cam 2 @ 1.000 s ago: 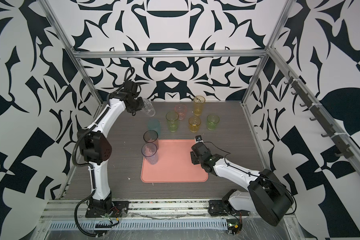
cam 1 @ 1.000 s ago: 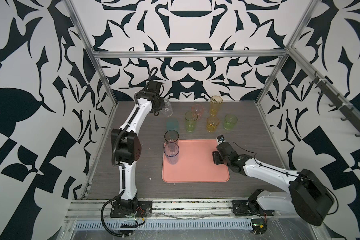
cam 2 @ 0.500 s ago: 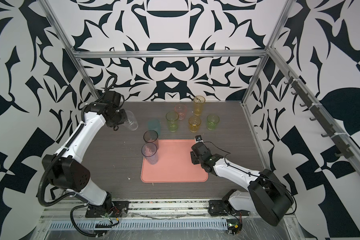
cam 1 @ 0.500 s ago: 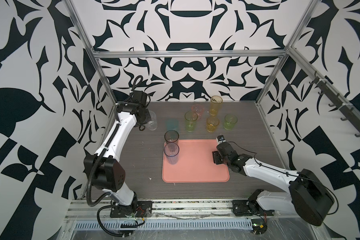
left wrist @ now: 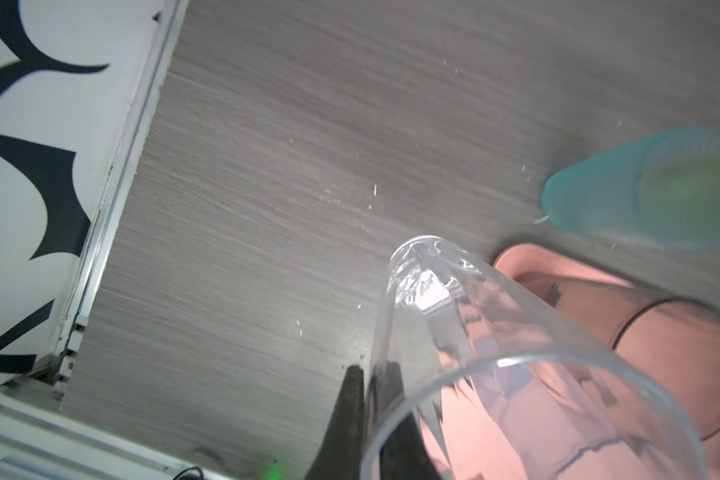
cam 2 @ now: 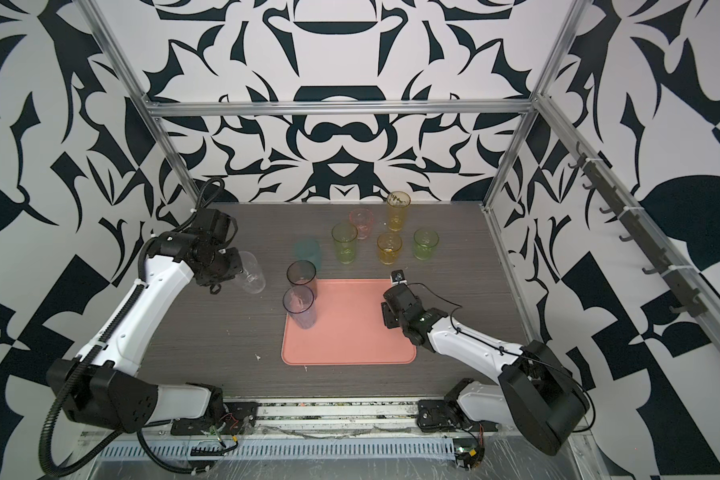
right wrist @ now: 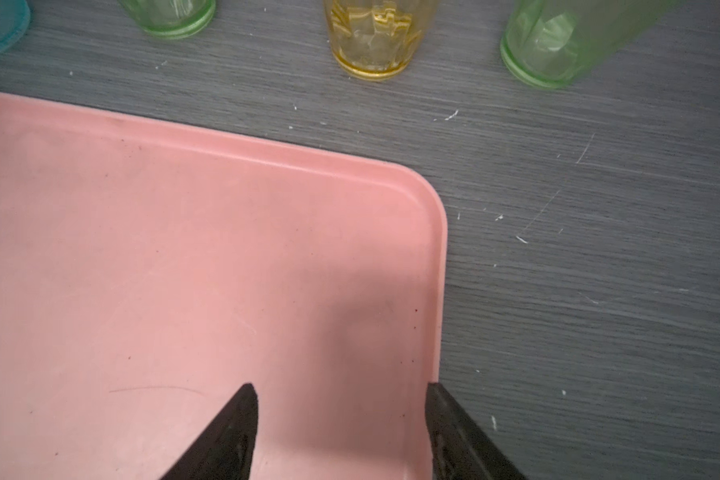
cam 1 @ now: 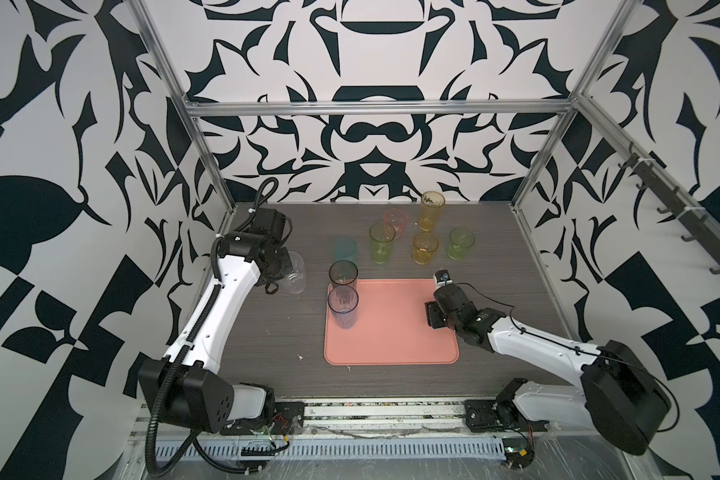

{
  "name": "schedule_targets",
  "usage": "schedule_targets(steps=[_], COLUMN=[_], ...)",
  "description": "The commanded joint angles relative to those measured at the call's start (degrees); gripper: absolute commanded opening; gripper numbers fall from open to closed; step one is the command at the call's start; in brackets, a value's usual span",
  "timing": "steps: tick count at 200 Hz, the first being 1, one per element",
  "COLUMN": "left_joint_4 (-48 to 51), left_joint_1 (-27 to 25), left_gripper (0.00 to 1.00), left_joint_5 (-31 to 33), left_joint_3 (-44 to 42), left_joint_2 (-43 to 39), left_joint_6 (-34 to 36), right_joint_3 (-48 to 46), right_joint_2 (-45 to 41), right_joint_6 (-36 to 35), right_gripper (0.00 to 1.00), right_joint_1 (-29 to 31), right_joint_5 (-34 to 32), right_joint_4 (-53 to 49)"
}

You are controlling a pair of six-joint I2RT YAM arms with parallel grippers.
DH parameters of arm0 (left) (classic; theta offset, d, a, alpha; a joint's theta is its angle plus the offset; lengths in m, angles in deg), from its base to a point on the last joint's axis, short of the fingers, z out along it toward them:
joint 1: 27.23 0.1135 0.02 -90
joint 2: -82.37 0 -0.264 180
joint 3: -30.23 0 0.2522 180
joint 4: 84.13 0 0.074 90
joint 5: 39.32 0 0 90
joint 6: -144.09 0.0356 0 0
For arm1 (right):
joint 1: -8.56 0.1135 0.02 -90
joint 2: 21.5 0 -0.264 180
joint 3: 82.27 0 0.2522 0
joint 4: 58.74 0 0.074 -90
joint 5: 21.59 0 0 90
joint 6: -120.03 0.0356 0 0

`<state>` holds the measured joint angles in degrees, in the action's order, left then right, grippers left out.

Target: Place the glasses into the tray

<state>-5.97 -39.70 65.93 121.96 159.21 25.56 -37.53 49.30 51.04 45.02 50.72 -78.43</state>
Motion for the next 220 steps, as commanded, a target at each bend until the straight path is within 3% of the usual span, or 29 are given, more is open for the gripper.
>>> schedule_targets(steps=[1, 91, 134, 220], left_joint_4=[4.89, 8.55, 10.17, 7.06], left_joint_1=[-0.89, -2.52, -3.74, -19.78], left_gripper=[0.00, 0.00, 0.00, 0.00], left_joint_5=[-0.97, -0.56, -2.19, -2.32], left_joint_3=[-2.16, -11.69, -12.35, -15.95], left_joint_2=[-2.94, -10.93, -11.10, -9.87], left_joint_6=[0.16, -0.54, -0.38, -7.95], right_joint_3=[1.19, 0.57, 0.66, 0.86], right_joint_2=[-1.28, -2.54, -2.21, -1.81], right_joint_6=[0.52, 0.74, 0.70, 0.71], right_gripper=[0.67, 0.67, 0.67, 0.67], right_joint_1=[-0.04, -0.08, -0.06, -0.05], right_joint_5=[-1.59, -2.34, -2.09, -1.99], right_joint_4=[0.26, 0.47, 0.53, 0.48])
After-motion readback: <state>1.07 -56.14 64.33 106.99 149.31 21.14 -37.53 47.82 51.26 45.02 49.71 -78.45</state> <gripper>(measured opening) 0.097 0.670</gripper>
